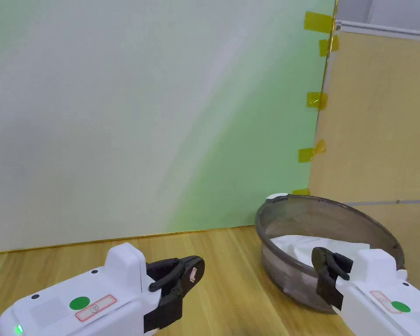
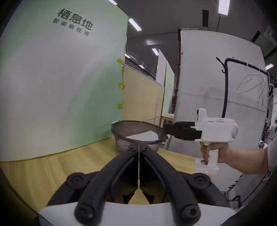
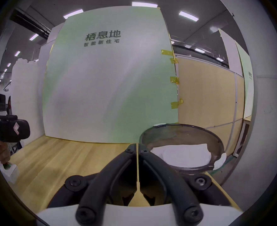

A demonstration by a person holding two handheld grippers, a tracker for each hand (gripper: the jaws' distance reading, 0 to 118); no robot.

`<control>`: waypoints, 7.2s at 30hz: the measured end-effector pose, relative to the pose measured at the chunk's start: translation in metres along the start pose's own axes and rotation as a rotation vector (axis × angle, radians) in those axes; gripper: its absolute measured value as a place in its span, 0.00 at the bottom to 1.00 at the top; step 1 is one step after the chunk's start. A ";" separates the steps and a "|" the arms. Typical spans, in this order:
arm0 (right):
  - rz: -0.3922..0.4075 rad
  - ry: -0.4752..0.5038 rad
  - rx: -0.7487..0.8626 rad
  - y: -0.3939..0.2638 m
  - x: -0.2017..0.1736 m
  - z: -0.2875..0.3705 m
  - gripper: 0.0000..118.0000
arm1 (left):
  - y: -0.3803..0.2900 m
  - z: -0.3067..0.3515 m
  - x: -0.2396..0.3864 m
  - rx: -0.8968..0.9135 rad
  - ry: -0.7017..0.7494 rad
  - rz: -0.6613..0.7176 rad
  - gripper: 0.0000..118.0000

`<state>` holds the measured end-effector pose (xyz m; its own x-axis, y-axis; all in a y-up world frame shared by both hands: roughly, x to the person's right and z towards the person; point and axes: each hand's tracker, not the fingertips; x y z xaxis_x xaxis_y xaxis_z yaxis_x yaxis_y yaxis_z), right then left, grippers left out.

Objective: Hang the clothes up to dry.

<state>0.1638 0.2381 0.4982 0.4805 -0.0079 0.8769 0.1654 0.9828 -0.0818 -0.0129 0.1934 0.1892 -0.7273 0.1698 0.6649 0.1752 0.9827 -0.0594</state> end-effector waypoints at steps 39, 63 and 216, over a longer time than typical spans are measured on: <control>0.324 0.157 -1.379 -0.025 0.130 -0.371 0.16 | -0.047 -0.050 -0.063 -0.305 -0.013 -0.014 0.03; 0.224 0.172 -0.545 0.299 0.055 -0.134 0.12 | -0.029 0.014 0.011 -0.191 0.186 0.021 0.03; -0.103 0.295 -0.754 -0.106 -0.110 -0.241 0.03 | -0.113 0.020 -0.174 -0.662 0.879 0.244 0.04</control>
<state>0.3009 0.0901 0.2962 0.6212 -0.2430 0.7450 0.7055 0.5873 -0.3967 0.0806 0.0538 0.0651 0.0479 -0.0156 0.9987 0.7564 0.6536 -0.0261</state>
